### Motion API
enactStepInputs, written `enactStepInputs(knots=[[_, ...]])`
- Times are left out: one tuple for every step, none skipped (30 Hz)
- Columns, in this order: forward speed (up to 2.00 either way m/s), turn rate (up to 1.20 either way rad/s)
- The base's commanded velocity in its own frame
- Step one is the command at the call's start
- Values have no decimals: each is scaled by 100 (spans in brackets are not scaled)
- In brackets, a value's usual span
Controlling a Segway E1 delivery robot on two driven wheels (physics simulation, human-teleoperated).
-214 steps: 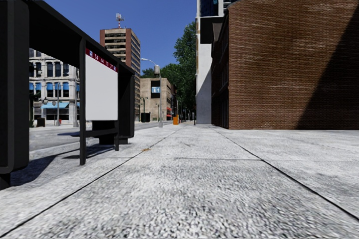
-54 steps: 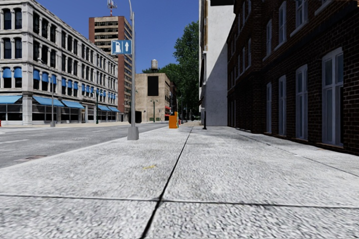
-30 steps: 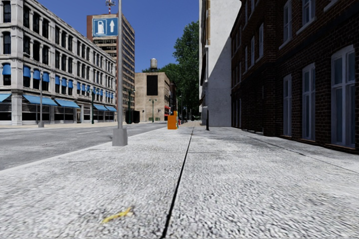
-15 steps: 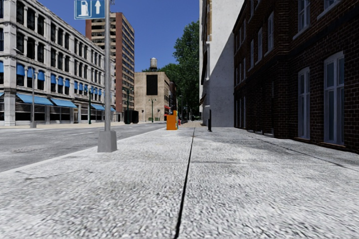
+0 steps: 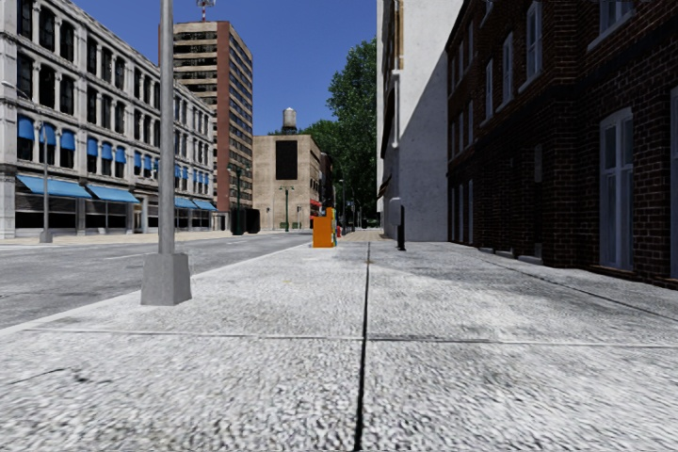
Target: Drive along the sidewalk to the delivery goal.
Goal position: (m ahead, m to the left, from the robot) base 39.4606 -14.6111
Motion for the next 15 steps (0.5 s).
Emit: enactStepInputs(knots=[[200,0],[200,0],[200,0],[200,0],[200,0],[200,0],[200,0],[200,0],[200,0],[200,0],[200,0],[200,0],[200,0],[200,0],[200,0]])
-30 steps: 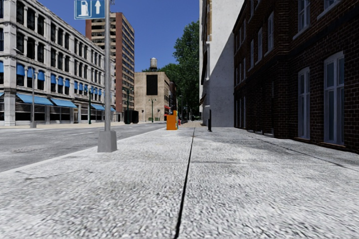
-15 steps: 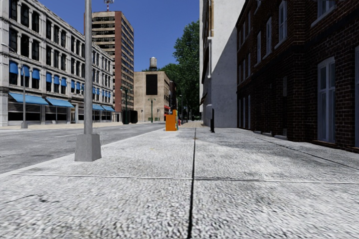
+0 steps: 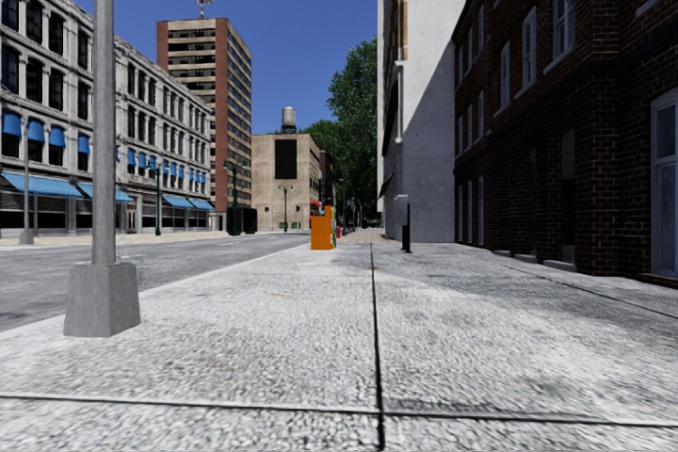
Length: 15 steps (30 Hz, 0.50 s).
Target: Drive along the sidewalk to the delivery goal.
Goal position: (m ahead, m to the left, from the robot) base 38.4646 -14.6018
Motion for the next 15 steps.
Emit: enactStepInputs(knots=[[200,0],[200,0],[200,0],[200,0],[200,0],[200,0],[200,0],[200,0],[200,0],[200,0],[200,0],[200,0],[200,0],[200,0],[200,0]])
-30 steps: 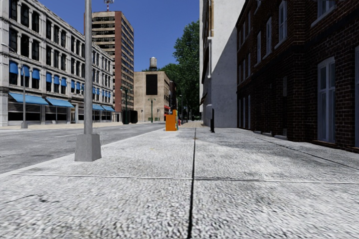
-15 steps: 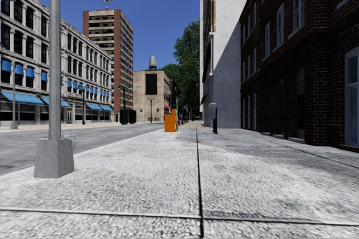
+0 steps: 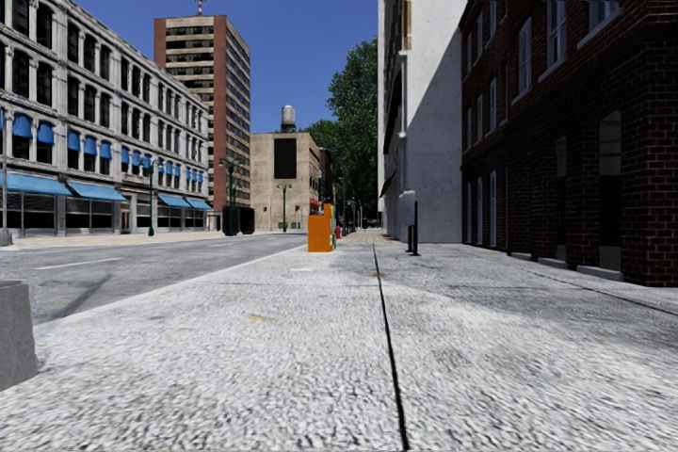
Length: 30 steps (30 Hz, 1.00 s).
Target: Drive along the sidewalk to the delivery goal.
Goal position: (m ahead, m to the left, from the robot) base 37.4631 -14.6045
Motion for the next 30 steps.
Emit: enactStepInputs(knots=[[200,0],[200,0],[200,0],[200,0],[200,0],[200,-7],[200,-7],[200,-14],[200,-19],[200,-21],[200,-22],[200,-22],[200,-22],[200,-22],[200,-22],[200,-22],[200,-22],[200,-22],[200,-22],[200,-22],[200,-22],[200,-22],[200,-22],[200,-22],[200,-22],[200,-22],[200,-22],[200,-22],[200,-22],[200,-22]])
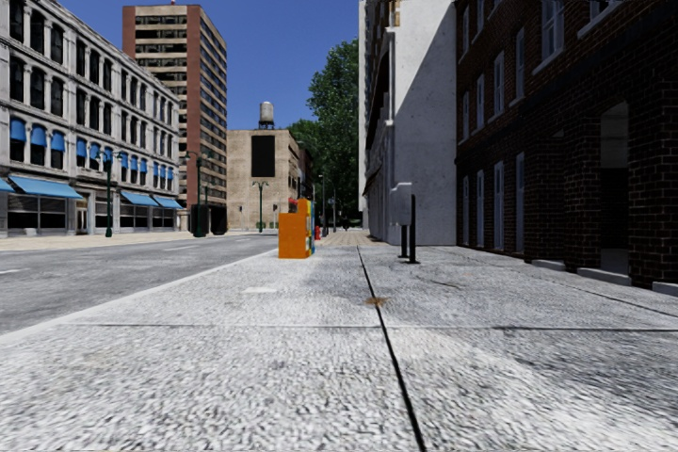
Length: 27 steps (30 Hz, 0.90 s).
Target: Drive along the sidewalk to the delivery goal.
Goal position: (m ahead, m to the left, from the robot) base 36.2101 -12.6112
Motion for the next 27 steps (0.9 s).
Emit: enactStepInputs(knots=[[200,-22],[200,-22],[200,-22],[200,-22],[200,-22],[200,-22],[200,-22],[200,-22],[200,-22],[200,-22],[200,-14],[200,0],[200,0],[200,0],[200,0],[200,0],[200,0],[200,0],[200,0],[200,0],[200,0],[200,0],[200,0],[200,0],[200,0],[200,0],[200,0]])
